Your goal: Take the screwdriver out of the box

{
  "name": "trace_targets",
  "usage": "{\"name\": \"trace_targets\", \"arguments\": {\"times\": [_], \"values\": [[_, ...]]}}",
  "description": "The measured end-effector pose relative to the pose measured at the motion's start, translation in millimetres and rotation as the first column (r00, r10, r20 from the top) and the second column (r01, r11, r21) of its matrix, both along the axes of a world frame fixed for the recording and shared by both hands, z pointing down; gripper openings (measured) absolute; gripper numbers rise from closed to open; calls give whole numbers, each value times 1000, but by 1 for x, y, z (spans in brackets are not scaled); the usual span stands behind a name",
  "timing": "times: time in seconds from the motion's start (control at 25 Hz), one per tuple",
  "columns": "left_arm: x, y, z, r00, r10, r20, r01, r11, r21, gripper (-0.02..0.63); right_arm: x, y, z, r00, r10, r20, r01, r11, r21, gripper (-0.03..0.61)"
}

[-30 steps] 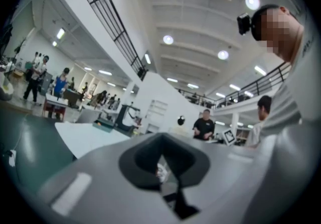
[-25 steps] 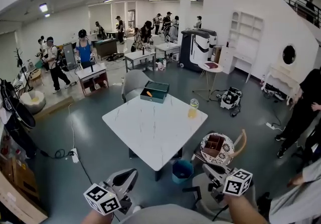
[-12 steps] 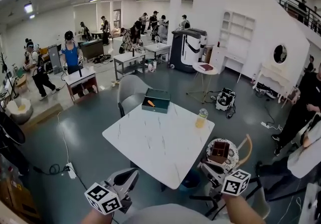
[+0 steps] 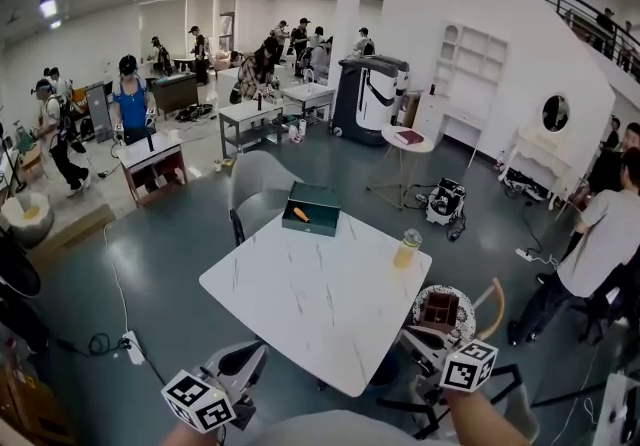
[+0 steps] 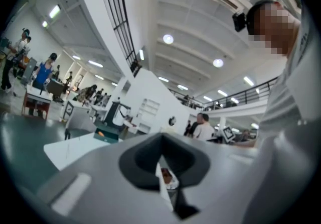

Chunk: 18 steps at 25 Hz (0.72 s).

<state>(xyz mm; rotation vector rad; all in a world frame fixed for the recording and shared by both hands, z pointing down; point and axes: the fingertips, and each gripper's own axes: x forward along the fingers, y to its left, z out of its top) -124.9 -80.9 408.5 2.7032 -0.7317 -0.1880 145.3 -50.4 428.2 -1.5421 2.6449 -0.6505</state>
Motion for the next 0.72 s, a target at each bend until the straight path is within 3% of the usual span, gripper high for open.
{"name": "trace_targets", "arguments": {"times": [0.32, 0.48, 0.72], "values": [[36, -36, 12, 998, -33, 53, 35, 999, -20, -3, 31, -50, 21, 997, -59, 45, 60, 998, -18, 8], [59, -66, 14, 990, -113, 81, 115, 993, -25, -3, 59, -100, 36, 989, -123, 86, 125, 992, -22, 8], [101, -104, 25, 972, -222, 83, 230, 967, -105, -3, 93, -174, 52, 963, -250, 96, 252, 968, -5, 8]]}}
